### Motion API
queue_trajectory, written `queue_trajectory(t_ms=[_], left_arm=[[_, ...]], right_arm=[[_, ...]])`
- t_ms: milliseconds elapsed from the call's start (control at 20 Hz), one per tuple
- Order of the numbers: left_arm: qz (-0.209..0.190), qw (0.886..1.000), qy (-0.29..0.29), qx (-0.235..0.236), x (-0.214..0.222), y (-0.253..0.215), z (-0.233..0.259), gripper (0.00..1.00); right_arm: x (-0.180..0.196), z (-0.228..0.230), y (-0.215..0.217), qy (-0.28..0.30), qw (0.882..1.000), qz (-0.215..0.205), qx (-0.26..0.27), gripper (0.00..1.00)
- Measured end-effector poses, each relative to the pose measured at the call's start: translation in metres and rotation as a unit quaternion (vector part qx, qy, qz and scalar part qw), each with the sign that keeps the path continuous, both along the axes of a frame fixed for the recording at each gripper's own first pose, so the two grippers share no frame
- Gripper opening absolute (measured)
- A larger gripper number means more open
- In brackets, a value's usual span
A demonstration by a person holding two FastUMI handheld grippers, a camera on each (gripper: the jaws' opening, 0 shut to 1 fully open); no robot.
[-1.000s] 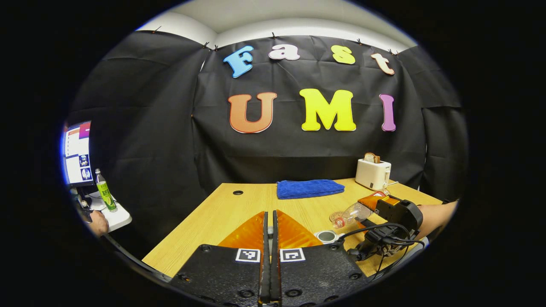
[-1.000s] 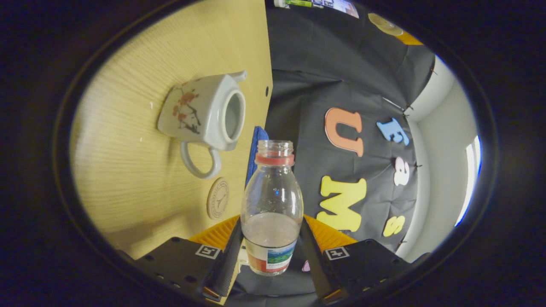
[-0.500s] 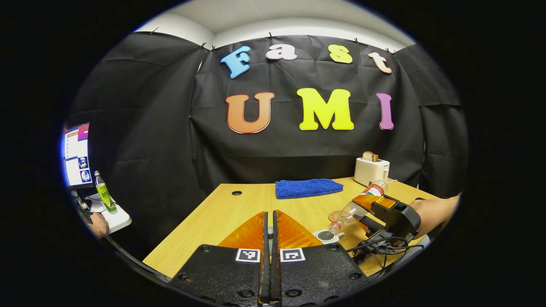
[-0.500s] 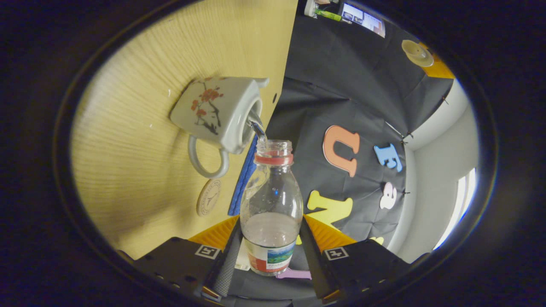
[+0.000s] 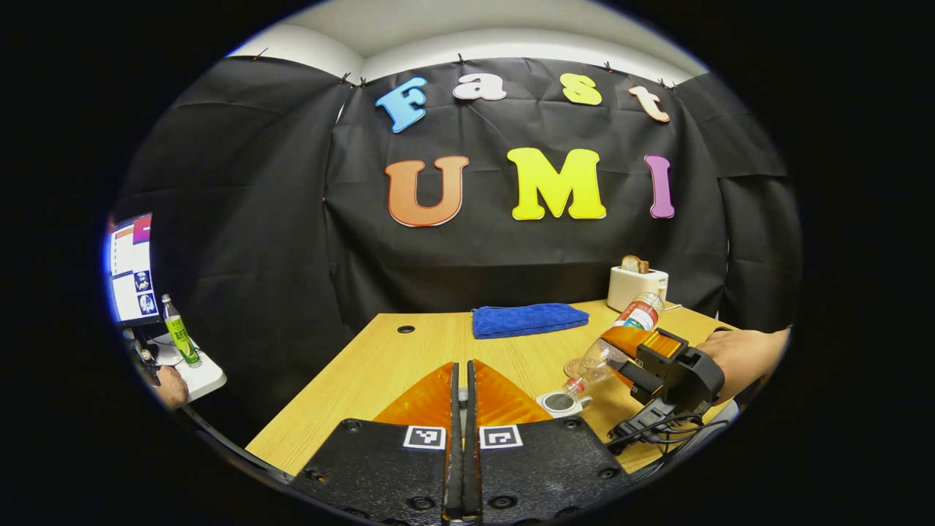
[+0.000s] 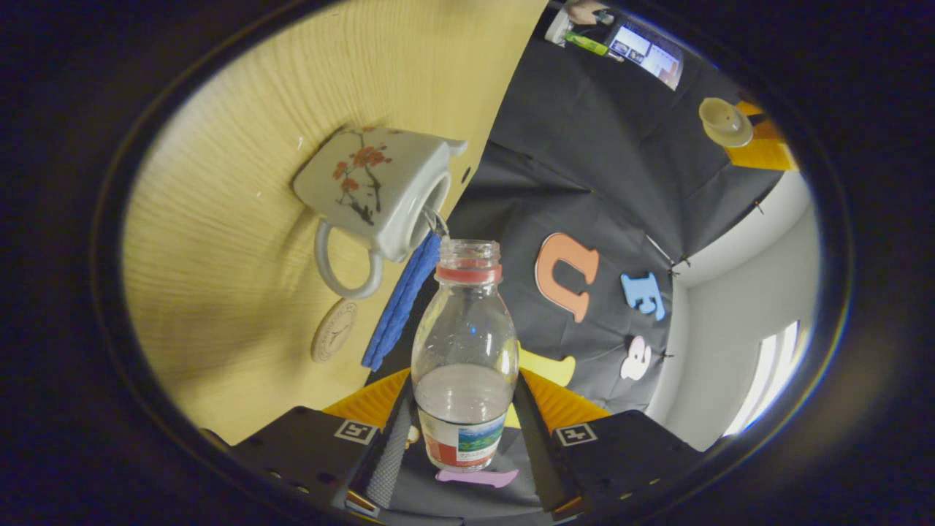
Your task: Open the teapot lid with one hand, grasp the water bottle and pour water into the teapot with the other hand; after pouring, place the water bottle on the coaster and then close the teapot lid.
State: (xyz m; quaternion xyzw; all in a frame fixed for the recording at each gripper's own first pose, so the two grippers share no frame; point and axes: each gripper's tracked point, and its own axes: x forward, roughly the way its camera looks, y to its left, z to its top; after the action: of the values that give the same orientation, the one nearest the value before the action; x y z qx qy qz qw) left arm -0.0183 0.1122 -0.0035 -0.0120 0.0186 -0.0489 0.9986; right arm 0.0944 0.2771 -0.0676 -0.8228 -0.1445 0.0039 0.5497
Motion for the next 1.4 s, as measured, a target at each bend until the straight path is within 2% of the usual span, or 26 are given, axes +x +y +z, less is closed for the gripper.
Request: queue_trajectory(t_ms=[800, 950, 1000, 1400], left_arm=[[-0.005, 1.0, -0.001, 0.006, -0.001, -0.003, 0.0, 0.03], [-0.005, 1.0, 0.0, 0.005, -0.001, -0.002, -0.002, 0.03], [-0.004, 1.0, 0.001, 0.004, -0.001, 0.0, -0.002, 0.03], [0.0, 1.0, 0.004, 0.01, 0.001, -0.001, -0.004, 0.03]], right_arm=[[-0.011, 0.047, 0.019, -0.099, 0.99, 0.032, -0.092, 0.73], [-0.011, 0.049, 0.017, -0.105, 0.989, 0.038, -0.097, 0.72], [-0.01, 0.05, 0.017, -0.107, 0.989, 0.038, -0.1, 0.75], [-0.012, 0.048, 0.017, -0.113, 0.988, 0.043, -0.095, 0.73]])
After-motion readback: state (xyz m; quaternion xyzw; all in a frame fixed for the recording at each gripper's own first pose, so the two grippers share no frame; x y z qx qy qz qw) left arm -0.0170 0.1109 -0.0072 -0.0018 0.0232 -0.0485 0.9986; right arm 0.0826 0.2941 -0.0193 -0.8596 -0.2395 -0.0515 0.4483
